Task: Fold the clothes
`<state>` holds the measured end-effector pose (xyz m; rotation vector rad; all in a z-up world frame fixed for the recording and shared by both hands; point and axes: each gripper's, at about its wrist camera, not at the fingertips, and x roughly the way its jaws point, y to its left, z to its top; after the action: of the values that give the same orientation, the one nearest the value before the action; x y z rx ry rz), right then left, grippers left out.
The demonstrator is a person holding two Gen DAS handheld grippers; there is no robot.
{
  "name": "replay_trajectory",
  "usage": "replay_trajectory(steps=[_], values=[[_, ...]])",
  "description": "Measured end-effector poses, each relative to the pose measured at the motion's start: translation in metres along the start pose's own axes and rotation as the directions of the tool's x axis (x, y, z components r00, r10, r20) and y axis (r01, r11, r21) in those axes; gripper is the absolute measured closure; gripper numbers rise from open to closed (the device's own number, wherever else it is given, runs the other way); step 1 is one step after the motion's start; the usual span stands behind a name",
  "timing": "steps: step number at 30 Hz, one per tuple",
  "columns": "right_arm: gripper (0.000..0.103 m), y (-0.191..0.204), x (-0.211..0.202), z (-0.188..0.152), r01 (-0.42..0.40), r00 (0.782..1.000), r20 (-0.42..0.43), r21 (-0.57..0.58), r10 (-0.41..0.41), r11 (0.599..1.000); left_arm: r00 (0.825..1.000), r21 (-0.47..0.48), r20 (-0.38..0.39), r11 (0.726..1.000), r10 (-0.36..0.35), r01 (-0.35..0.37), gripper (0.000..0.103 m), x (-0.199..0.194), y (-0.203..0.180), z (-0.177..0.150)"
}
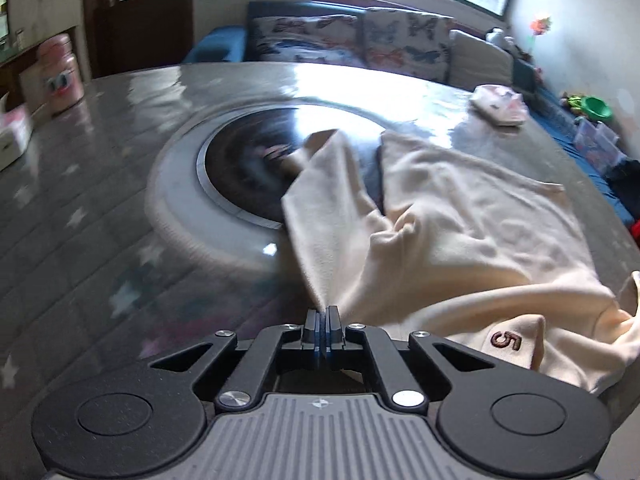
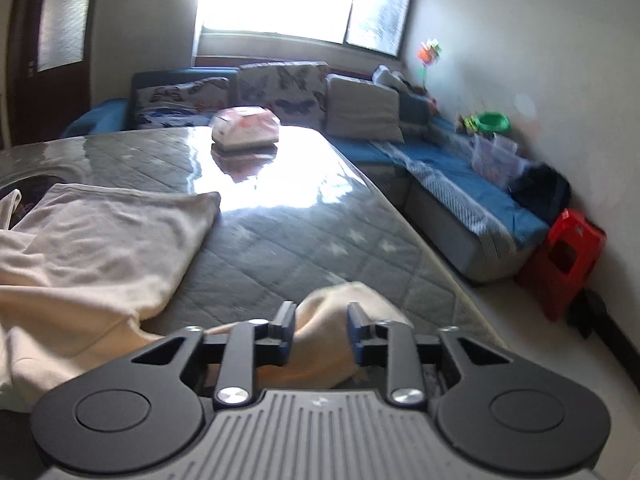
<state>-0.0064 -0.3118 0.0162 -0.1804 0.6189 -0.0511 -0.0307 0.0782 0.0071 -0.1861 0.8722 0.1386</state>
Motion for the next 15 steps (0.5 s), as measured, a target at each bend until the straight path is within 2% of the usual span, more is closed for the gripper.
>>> replay_trajectory(steps=[3,8,11,15], values=[[0.064,0.008,-0.004,0.006,0.009,1.000,0.003,-0.035,-0.009,0.999,1.000,-0.016,-0.002,1.000,0.025,-0.025,0.100,-0.006,0.013,-0.011],[0.064,0.009,-0.013,0.011,-0.027,1.000,0.004,-0.014,0.027,1.000,0.999,-0.029,-0.013,0.998,0.053,-0.053,0.100,-0.020,0.032,-0.022],[0.064,0.011,-0.017,0.018,-0.050,0.999,0.017,-0.013,0.050,0.999,0.998,-0.035,-0.026,0.998,0.057,-0.058,0.094,-0.025,0.042,-0.021],[0.064,0.020,-0.012,0.029,-0.145,0.989,0.012,-0.006,0.145,0.989,0.997,-0.008,0.009,0.997,0.078,-0.078,0.076,-0.032,0.046,-0.012]])
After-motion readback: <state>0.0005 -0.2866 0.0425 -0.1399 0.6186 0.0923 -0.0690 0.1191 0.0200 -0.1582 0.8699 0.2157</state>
